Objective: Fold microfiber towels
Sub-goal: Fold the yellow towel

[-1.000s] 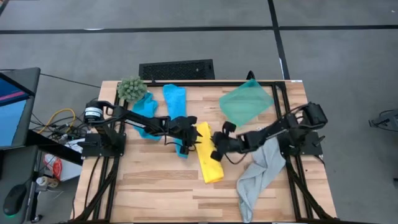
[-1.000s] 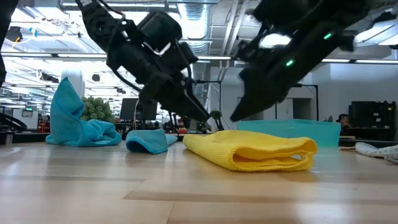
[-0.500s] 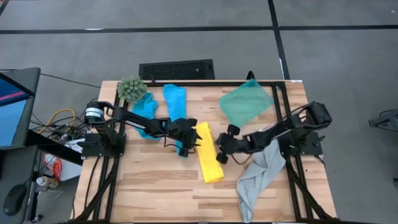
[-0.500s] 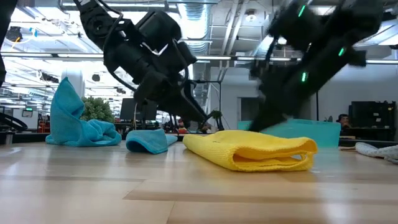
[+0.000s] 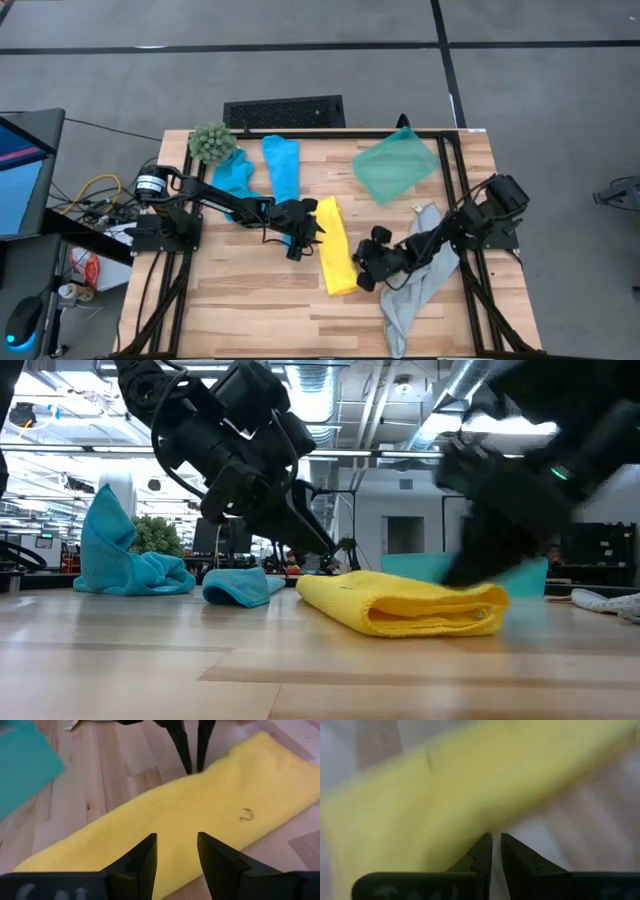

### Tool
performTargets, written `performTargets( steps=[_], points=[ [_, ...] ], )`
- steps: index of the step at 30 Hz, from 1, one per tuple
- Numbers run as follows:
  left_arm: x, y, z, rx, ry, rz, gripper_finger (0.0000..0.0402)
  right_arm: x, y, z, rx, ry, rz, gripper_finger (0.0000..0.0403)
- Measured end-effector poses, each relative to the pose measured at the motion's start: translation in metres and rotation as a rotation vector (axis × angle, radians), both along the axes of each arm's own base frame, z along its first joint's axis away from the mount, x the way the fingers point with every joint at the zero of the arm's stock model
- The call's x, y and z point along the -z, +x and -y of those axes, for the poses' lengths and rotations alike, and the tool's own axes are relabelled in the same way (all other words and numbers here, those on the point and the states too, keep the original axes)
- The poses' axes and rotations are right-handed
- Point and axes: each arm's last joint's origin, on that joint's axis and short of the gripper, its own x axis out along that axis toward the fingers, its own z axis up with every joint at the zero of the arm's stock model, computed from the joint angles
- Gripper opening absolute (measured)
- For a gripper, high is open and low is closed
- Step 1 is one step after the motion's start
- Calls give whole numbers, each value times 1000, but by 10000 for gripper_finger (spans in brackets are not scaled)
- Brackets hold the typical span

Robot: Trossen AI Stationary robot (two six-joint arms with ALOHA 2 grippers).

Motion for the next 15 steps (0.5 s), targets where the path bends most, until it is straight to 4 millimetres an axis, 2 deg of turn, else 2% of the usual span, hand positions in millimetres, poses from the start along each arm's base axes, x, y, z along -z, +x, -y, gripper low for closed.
performTargets(
  steps=[6,11,15],
  points=[
    [1,-1,3,12,-29,-10,134,2,2,-18,-11,14,4,64],
    [-1,-1,23,80,-60,7,132,-26,-2,-34,-36,-102,131,64],
    [-3,-1,40,105,-7,40,121,-31,-2,-34,-51,-233,170,64]
  ],
)
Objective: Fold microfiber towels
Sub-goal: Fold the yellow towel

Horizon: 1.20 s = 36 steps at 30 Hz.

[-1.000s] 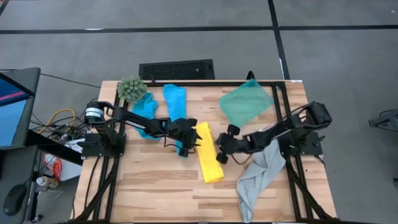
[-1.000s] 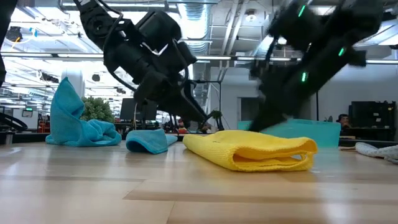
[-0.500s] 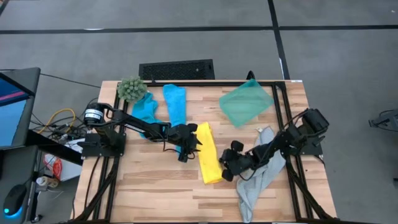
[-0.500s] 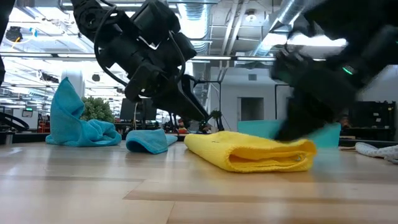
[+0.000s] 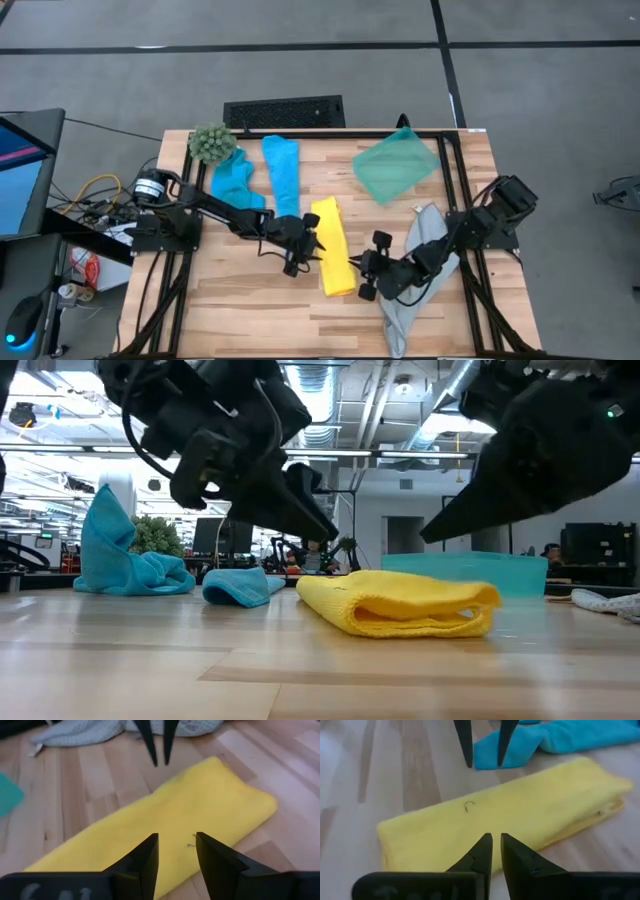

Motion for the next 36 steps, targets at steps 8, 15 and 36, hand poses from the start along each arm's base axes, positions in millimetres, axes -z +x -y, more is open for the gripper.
performTargets(
  steps=[8,15,36],
  points=[
    [0,-2,15,28,32,6,103,26,12,2,-77,64,-74,64],
    [-1,-3,18,40,30,14,102,36,6,-5,-84,86,-109,64],
    [-8,1,20,40,11,100,102,32,-8,-54,-499,-218,-2,215]
  ],
)
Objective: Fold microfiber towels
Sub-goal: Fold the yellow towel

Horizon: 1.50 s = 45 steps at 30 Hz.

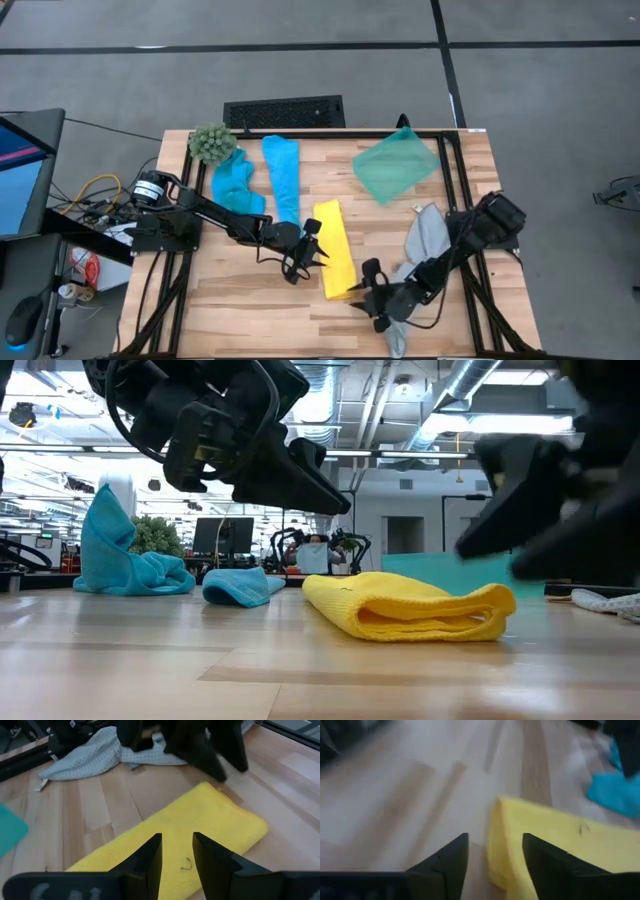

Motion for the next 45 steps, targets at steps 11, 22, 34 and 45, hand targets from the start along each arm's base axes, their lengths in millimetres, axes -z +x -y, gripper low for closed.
performTargets(
  steps=[11,22,34,45],
  points=[
    [5,2,1,42,24,5,102,31,7,9,87,-20,-42,214],
    [56,14,2,22,54,-59,102,34,6,9,94,-6,-67,172],
    [65,14,3,38,13,-104,102,22,10,5,76,3,-64,13],
    [66,13,3,31,-8,-114,102,-43,19,44,246,55,-8,15]
  ],
)
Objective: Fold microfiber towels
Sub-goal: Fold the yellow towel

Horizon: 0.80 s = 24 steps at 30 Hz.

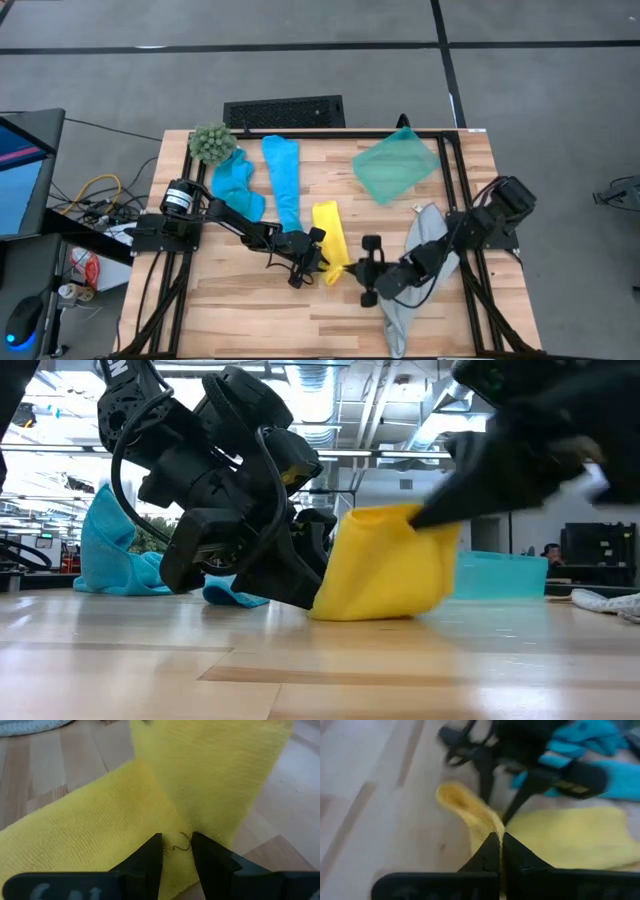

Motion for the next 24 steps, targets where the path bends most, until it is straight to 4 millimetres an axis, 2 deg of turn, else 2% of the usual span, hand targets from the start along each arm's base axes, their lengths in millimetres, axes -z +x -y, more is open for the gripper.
performTargets(
  steps=[6,12,20,24],
  points=[
    [0,0,0,-12,-3,-2,102,-11,13,35,65,47,-32,22],
    [0,0,0,-41,-37,-15,102,7,29,63,94,114,-87,28],
    [-1,-1,0,-76,-75,-38,102,30,39,78,130,133,-146,26],
    [-11,-4,-1,-93,-85,-51,102,40,42,79,132,139,-154,31]
  ],
)
